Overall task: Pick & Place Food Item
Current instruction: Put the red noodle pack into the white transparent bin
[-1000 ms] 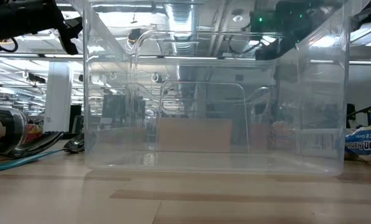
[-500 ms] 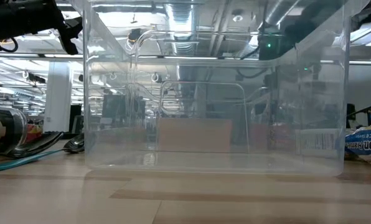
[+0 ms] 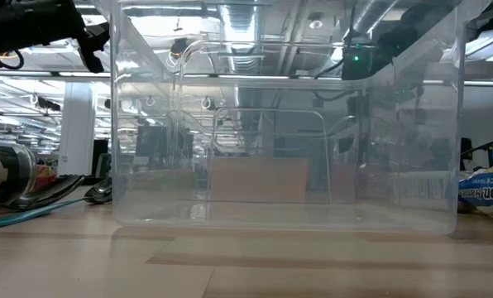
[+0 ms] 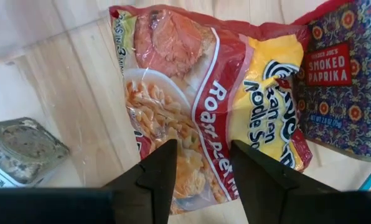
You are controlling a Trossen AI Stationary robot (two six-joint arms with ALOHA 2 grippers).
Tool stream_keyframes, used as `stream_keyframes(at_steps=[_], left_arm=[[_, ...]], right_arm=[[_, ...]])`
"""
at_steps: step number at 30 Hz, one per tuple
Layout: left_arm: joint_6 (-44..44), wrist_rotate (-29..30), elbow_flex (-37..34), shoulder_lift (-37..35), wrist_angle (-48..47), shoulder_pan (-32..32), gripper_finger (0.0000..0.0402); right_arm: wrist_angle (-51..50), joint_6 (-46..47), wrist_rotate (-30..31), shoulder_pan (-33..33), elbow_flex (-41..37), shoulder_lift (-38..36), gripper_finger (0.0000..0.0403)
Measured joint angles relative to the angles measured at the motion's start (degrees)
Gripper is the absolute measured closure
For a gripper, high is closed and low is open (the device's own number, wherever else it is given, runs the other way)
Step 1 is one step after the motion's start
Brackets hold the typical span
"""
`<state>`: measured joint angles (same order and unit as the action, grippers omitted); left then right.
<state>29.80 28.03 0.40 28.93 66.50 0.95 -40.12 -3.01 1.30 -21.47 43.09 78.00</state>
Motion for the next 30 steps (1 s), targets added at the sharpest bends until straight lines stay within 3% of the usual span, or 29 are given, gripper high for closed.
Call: stream_keyframes(at_steps=[10, 19, 30], left_arm=[[0.0, 0.0, 0.0, 0.0, 0.0, 0.0, 0.0211], [0.0, 0.0, 0.0, 0.0, 0.0, 0.0, 0.0211], [0.0, 0.0, 0.0, 0.0, 0.0, 0.0, 0.0211]], right_arm=[[0.4, 0.3, 0.6, 0.0, 0.0, 0.0, 0.0270], [0.3, 2.3, 3.0, -0.1, 0.0, 0.0, 0.0393], [-4.7, 4.8, 3.1, 3.9, 0.0, -1.2, 0.0401]])
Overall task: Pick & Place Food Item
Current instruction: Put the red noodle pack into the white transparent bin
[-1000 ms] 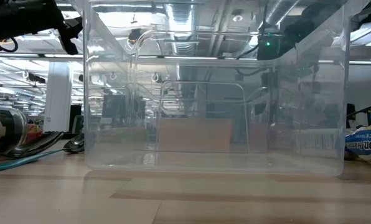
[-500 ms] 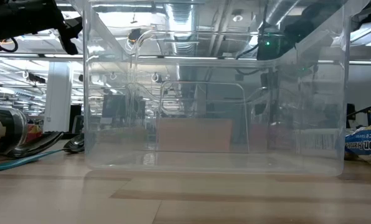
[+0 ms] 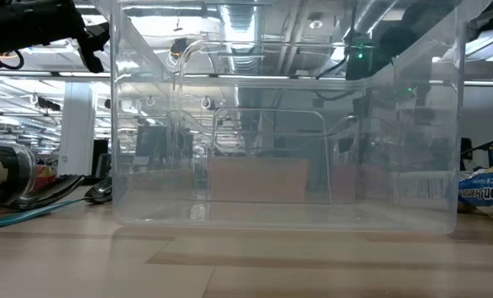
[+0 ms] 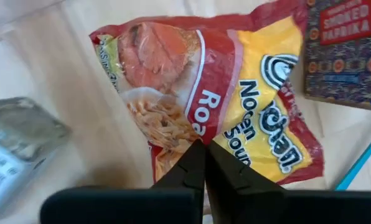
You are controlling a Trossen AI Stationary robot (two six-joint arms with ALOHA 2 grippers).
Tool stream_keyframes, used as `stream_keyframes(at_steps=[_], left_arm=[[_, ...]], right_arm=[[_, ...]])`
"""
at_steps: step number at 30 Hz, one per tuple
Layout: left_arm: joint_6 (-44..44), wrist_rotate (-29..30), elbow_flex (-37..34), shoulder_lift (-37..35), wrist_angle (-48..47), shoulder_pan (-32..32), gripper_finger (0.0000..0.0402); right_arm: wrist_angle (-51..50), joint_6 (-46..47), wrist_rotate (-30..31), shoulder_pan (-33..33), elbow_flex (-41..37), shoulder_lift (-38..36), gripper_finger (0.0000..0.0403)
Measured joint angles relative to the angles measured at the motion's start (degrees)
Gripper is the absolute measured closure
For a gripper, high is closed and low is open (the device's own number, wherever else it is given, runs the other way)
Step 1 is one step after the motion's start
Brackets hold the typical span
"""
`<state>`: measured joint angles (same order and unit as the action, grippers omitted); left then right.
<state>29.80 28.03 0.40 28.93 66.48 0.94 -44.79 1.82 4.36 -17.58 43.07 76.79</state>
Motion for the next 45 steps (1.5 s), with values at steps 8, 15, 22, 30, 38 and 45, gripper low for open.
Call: stream_keyframes(at_steps=[8, 15, 22, 30, 38, 45], left_arm=[[0.0, 0.0, 0.0, 0.0, 0.0, 0.0, 0.0211], [0.0, 0.1, 0.0, 0.0, 0.0, 0.0, 0.0211], [0.0, 0.5, 0.0, 0.0, 0.0, 0.0, 0.0211], [0.0, 0.5, 0.0, 0.0, 0.0, 0.0, 0.0211], [0.0, 0.5, 0.0, 0.0, 0.0, 0.0, 0.0211], [0.0, 0.4, 0.0, 0.0, 0.0, 0.0, 0.0211]], right_arm=[[-4.7, 5.8, 0.0, 4.0, 0.4, -7.9, 0.0402], [-9.1, 10.1, 0.0, 6.0, 4.2, -18.1, 0.0402], [-10.2, 9.1, -3.8, 8.2, 10.4, -24.8, 0.0403], [-9.4, -2.2, -5.9, 14.1, 19.9, -24.1, 0.0403], [-9.0, -17.2, -6.1, 20.7, 31.9, -16.5, 0.0403], [-10.8, -31.2, -8.9, 27.0, 44.2, -8.2, 0.0403]])
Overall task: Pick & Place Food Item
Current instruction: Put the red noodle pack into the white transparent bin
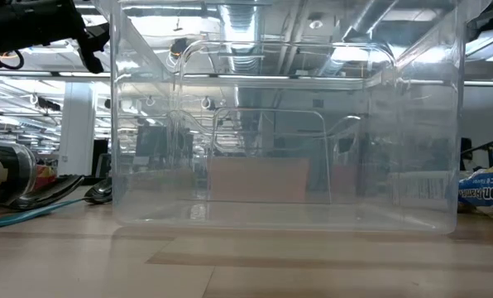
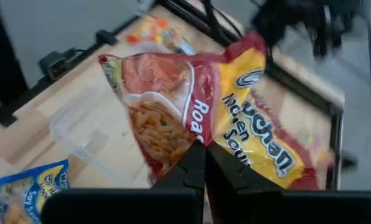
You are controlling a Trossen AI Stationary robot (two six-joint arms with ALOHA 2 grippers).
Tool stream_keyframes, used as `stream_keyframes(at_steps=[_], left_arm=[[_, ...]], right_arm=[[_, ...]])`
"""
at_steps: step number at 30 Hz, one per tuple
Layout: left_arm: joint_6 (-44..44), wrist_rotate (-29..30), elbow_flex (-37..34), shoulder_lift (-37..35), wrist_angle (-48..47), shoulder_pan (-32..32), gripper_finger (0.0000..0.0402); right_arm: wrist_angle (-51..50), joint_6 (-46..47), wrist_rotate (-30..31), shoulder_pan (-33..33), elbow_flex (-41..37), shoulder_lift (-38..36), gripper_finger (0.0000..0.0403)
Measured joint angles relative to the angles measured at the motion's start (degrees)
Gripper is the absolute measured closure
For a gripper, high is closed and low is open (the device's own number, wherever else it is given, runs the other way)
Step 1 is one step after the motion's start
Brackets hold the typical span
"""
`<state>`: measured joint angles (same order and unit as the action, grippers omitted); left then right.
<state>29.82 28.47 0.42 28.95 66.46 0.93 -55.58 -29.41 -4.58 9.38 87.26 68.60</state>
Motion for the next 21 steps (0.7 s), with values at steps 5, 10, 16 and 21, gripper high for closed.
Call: stream_keyframes(at_steps=[5, 10, 16, 21], left_arm=[[0.0, 0.0, 0.0, 0.0, 0.0, 0.0, 0.0211], [0.0, 0.0, 0.0, 0.0, -0.1, 0.0, 0.0211], [0.0, 0.0, 0.0, 0.0, -1.1, 0.0, 0.0211], [0.1, -0.8, 0.0, 0.1, -1.4, 0.0, 0.0211]], right_arm=[[-9.5, -8.0, -0.1, 3.4, 11.3, 7.6, 0.0403], [-18.8, -15.0, 0.0, 5.3, 22.7, 16.4, 0.0403], [-24.6, -22.0, -0.1, 6.0, 32.4, 25.1, 0.0403], [-25.4, -23.2, -0.2, 6.2, 35.4, 29.2, 0.0403]])
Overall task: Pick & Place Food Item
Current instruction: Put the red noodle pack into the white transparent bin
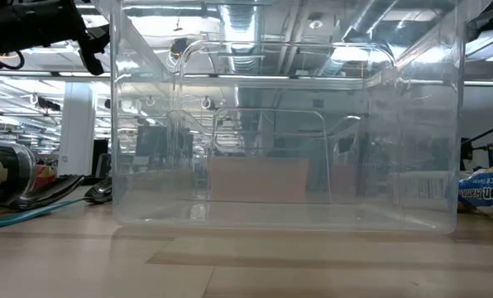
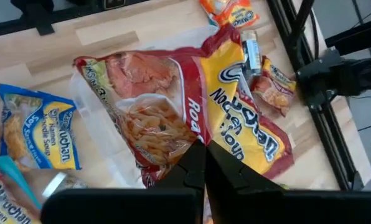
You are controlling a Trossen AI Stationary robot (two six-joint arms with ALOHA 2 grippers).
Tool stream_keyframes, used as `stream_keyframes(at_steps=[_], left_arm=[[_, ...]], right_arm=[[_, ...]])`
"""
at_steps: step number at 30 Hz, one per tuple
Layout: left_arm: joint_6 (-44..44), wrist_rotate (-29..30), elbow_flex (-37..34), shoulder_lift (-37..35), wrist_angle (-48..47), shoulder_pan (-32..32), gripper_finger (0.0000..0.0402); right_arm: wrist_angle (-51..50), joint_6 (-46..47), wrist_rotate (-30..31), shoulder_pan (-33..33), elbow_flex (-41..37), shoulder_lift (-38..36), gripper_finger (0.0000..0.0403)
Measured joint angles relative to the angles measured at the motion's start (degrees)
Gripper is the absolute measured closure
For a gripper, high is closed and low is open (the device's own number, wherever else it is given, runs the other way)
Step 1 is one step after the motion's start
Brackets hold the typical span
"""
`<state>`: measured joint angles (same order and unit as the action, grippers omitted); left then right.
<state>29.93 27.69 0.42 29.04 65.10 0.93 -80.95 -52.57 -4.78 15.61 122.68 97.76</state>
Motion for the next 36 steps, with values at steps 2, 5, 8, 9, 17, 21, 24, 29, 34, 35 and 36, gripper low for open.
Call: stream_keyframes(at_steps=[2, 5, 8, 9, 17, 21, 24, 29, 34, 35, 36], left_arm=[[0.0, -0.6, 0.0, 0.0, -0.2, 0.0, 0.0211], [0.0, -0.7, 0.0, 0.0, -0.7, 0.0, 0.0211], [0.0, -0.7, 0.0, 0.0, -1.1, 0.0, 0.0211], [0.0, -0.7, 0.0, 0.0, -1.3, 0.0, 0.0211], [0.0, -0.7, 0.0, 0.0, -3.0, 0.0, 0.0211], [0.3, -0.7, 0.0, 0.0, -3.9, 0.0, 0.0211], [0.4, -1.2, 0.0, 0.0, -3.8, 0.0, 0.0211], [0.4, -1.2, 0.0, 0.3, -4.0, 0.0, 0.0211], [0.5, -1.2, 0.0, 0.3, -4.7, 0.0, 0.0211], [0.5, -1.3, 0.0, 0.3, -4.8, 0.0, 0.0211], [0.5, -1.6, 0.0, 0.3, -4.7, 0.0, 0.0211]], right_arm=[[-0.2, 0.5, -0.7, 0.2, 0.0, 1.1, 0.0403], [-0.4, 2.1, -0.8, 0.9, 0.0, 2.9, 0.0403], [-0.6, 2.5, 0.3, 1.8, -0.1, 5.4, 0.0403], [-0.7, 2.6, 0.3, 2.1, -0.2, 6.2, 0.0403], [-1.6, 7.9, 0.2, 1.9, -0.2, 12.3, 0.0403], [-1.3, 7.6, 0.3, 1.7, -0.2, 13.3, 0.0403], [-1.4, 6.9, 0.1, 1.7, -0.4, 14.1, 0.0403], [-0.7, 3.9, 0.1, 1.7, -3.6, 14.4, 0.0403], [2.1, 2.4, 0.1, 1.5, -7.6, 14.4, 0.0403], [2.7, 2.2, 0.1, 1.4, -8.3, 14.4, 0.0403], [3.6, 1.8, 0.1, 1.2, -9.2, 14.2, 0.0403]])
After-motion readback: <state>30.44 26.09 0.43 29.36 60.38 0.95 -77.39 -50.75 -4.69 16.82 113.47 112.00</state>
